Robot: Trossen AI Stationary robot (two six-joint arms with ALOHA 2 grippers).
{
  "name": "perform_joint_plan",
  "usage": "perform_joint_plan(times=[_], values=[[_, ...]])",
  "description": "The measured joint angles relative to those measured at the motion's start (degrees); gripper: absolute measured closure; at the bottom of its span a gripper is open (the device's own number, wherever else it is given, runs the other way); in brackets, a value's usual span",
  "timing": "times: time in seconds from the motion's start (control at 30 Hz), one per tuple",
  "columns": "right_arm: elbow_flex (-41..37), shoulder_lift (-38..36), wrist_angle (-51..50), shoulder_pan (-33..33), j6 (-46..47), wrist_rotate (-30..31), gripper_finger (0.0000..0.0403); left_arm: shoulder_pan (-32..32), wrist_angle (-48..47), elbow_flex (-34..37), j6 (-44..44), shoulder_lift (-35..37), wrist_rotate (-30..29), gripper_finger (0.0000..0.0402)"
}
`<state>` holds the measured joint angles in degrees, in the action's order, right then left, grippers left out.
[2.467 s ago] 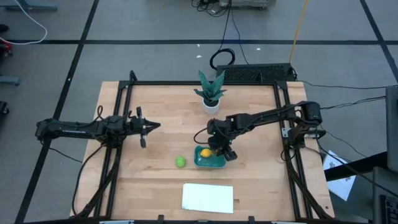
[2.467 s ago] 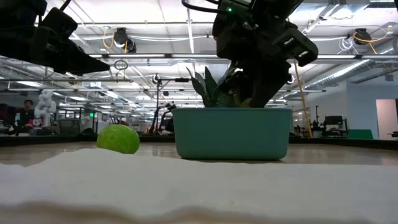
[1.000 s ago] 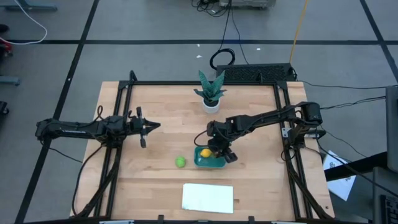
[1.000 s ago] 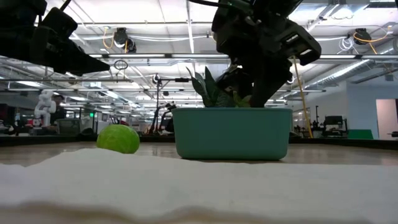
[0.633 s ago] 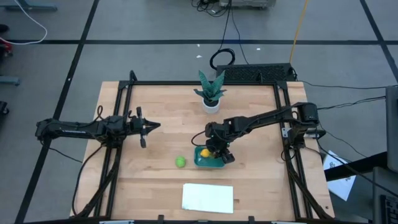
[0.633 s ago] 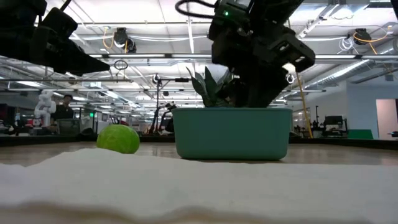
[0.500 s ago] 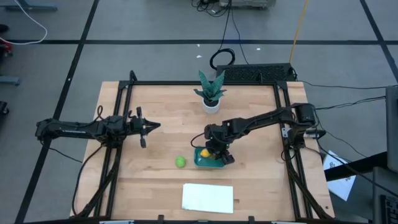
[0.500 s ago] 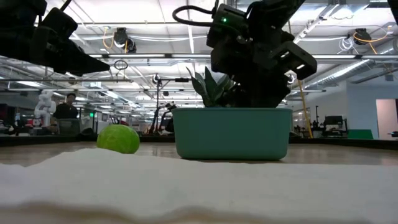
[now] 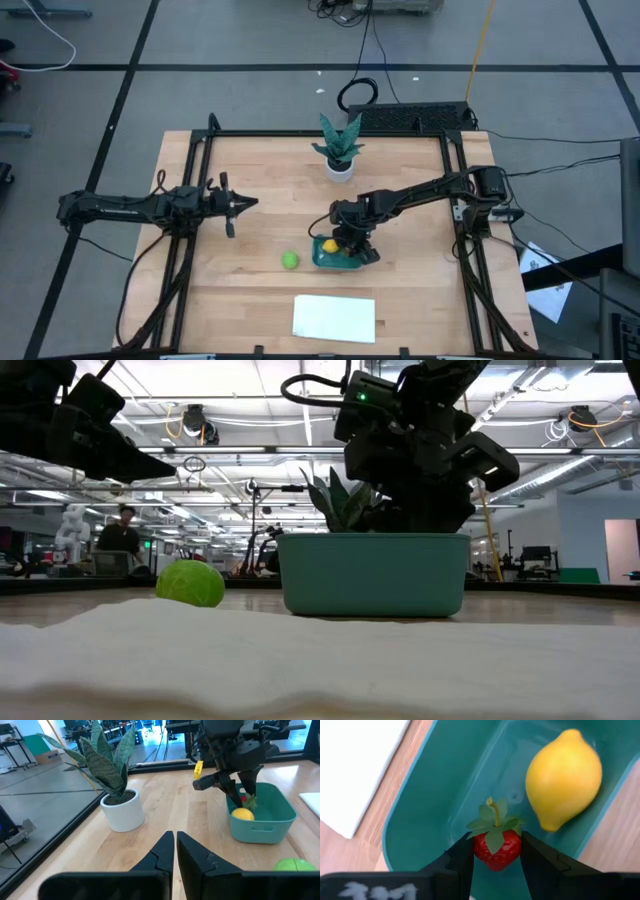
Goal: Pick and placing Produce into tupperware
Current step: Put the red strawberry into the green bin
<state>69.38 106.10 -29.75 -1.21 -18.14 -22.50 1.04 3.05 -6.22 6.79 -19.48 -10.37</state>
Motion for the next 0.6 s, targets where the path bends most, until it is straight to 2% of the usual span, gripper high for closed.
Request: perform_joint_plan(times=[0.23,0.6], values=[[0.0,0.07,-0.51,0.07,0.35,-0.03,0.0277,0.02,-0.09,0.0,0.02,0.01,0.0,0.0376],[0.14,4.11,0.43,0.22,0.99,-0.89,0.0273,0.01,-0.39,0.0,-0.03,0.01,-0.04,0.0376]])
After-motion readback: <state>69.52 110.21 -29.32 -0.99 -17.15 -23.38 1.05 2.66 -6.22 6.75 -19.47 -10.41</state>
